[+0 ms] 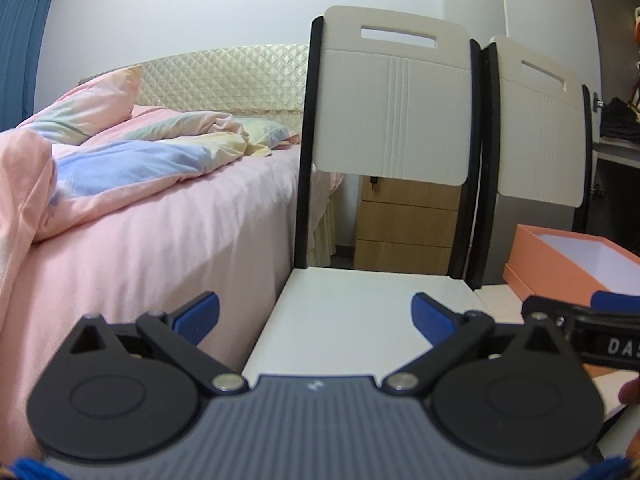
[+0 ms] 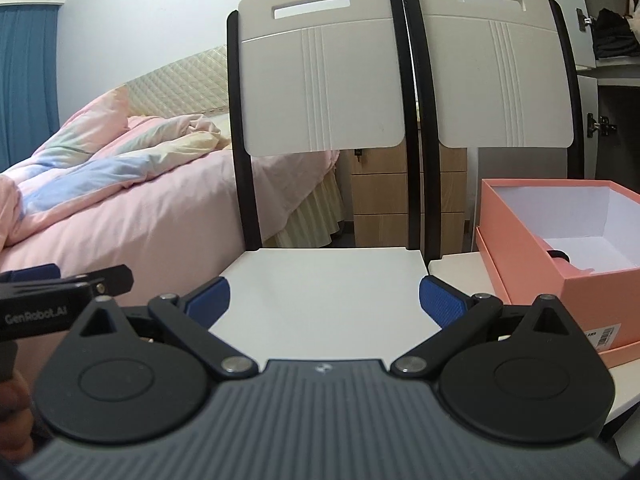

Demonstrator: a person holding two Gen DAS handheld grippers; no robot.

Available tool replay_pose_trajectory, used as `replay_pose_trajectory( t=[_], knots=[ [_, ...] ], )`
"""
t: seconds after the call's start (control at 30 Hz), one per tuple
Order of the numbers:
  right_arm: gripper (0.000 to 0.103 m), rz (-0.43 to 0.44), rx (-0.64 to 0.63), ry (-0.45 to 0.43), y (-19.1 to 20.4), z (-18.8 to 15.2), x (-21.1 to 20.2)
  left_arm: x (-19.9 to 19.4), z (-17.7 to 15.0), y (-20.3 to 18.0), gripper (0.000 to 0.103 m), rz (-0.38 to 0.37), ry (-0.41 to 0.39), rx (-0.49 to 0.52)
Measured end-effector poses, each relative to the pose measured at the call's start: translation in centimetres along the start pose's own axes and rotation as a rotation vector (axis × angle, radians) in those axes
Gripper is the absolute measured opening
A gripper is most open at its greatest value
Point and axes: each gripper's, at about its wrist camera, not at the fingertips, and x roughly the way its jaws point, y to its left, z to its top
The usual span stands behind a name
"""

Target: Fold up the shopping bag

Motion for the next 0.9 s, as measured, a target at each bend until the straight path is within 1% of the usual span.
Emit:
replay_pose_trajectory(
  t=[0.4, 0.5, 0.9],
  knots=[
    [0.103, -0.012, -0.006, -0.002, 0.1, -0.3, 0.2, -0.1, -0.2, -0.1, 0.103, 0.001, 0.001, 0.004],
    [0.103, -0.014, -0.002, 0.000, -0.1, -0.3, 0.2, 0.0, -0.1, 0.9, 0.103, -0.015, 0.004, 0.012],
    [0.103, -0.030, 0.000, 0.000, -0.4, -0.5, -0.3, 0.0, -0.3, 0.6, 0.103, -0.015, 0.002, 0.021]
  ],
)
